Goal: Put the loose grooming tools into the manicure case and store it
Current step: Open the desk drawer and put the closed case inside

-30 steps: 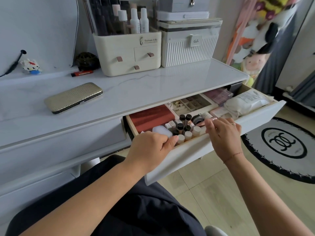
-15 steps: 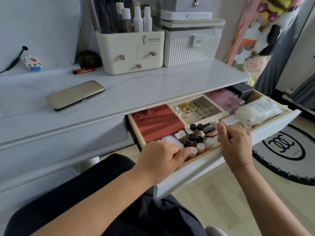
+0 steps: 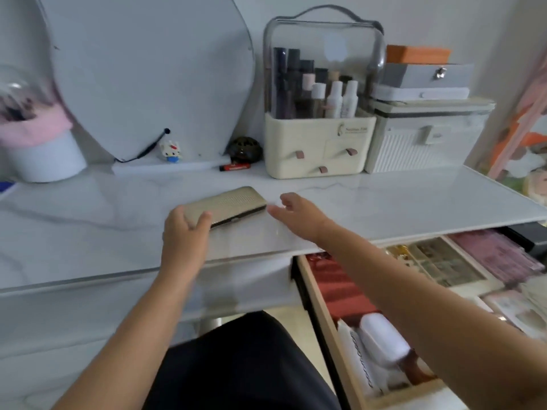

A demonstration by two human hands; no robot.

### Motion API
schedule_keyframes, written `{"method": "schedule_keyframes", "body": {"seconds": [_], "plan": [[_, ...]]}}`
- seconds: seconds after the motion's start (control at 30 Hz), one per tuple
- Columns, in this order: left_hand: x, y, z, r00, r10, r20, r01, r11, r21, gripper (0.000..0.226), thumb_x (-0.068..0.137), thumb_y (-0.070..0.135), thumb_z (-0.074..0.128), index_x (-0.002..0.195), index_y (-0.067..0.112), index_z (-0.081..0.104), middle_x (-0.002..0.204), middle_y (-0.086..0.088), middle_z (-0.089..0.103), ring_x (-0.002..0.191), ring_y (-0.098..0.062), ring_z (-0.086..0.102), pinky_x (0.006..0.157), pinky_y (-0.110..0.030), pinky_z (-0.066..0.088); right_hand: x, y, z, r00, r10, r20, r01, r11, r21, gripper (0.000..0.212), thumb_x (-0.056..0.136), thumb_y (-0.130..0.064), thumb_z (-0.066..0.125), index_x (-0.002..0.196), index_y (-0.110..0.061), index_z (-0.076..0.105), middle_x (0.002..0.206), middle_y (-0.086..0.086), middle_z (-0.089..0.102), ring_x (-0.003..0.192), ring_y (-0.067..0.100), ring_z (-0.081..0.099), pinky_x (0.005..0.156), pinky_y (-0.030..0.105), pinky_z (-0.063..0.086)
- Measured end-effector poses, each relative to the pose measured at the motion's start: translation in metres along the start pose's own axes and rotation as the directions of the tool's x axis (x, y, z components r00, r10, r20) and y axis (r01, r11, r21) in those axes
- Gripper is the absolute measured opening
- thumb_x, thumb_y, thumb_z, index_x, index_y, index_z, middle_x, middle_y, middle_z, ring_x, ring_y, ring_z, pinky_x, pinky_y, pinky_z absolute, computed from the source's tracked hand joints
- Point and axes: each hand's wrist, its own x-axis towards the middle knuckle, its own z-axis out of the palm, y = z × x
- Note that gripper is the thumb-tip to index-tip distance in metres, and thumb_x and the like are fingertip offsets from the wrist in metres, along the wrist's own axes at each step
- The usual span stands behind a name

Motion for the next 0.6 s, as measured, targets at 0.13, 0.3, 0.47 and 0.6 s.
{"method": "schedule_keyframes", "body": {"seconds": [0.13, 0.3, 0.47, 0.6], "plan": [[0.034, -0.004, -0.004, 0.991, -0.098, 0.092, 0.103, 0.994, -0.046, 0.025, 0.083, 0.022, 0.054, 0.069, 0.018, 0.034, 0.067, 0.000, 0.030, 0.065, -0.020, 0.030, 0.058, -0.033, 0.022, 0.043, -0.027, 0.025, 0.994, 0.100, -0.032, -0.095, 0.988, 0.124, 0.058, 0.091, -0.042, 0.046, 0.139, -0.011, 0.036, 0.136, 0.007, 0.049, 0.125, 0.028, 0.044, 0.107, 0.043, 0.032], [0.056, -0.004, 0.010, 0.948, -0.312, 0.058, 0.313, 0.887, -0.339, 0.025, 0.058, 0.026, 0.057, 0.076, 0.010, 0.049, 0.081, -0.007, 0.045, 0.077, -0.018, 0.041, 0.067, -0.035, 0.031, 0.058, -0.031, 0.032, 0.979, 0.171, -0.113, -0.147, 0.970, 0.192, 0.027, 0.076, -0.024, 0.056, 0.058, -0.014, 0.038, 0.061, 0.002, 0.038, 0.066, 0.023, 0.039, 0.054, 0.026, 0.030], [0.018, 0.015, 0.046, 0.979, -0.197, 0.056, 0.203, 0.893, -0.403, 0.016, 0.080, 0.001, 0.058, 0.076, 0.016, 0.059, 0.083, -0.005, 0.061, 0.076, -0.020, 0.054, 0.070, -0.028, 0.043, 0.029, -0.009, 0.003, 0.970, 0.171, -0.173, -0.091, 0.915, 0.392, 0.010, 0.078, -0.015, 0.064, 0.080, -0.005, 0.065, 0.068, 0.006, 0.051, 0.065, 0.018, 0.044, 0.062, 0.026, 0.037], [-0.012, 0.039, 0.090, 0.965, -0.154, 0.215, 0.233, 0.877, -0.420, 0.011, 0.084, 0.004, 0.053, 0.093, 0.001, 0.058, 0.084, -0.007, 0.059, 0.076, -0.019, 0.051, 0.068, -0.029, 0.042, -0.010, 0.030, -0.053, 0.924, 0.261, -0.281, -0.057, 0.818, 0.572, 0.041, 0.081, -0.008, 0.067, 0.120, -0.001, 0.058, 0.098, 0.007, 0.059, 0.086, 0.019, 0.058, 0.087, 0.029, 0.048]]}}
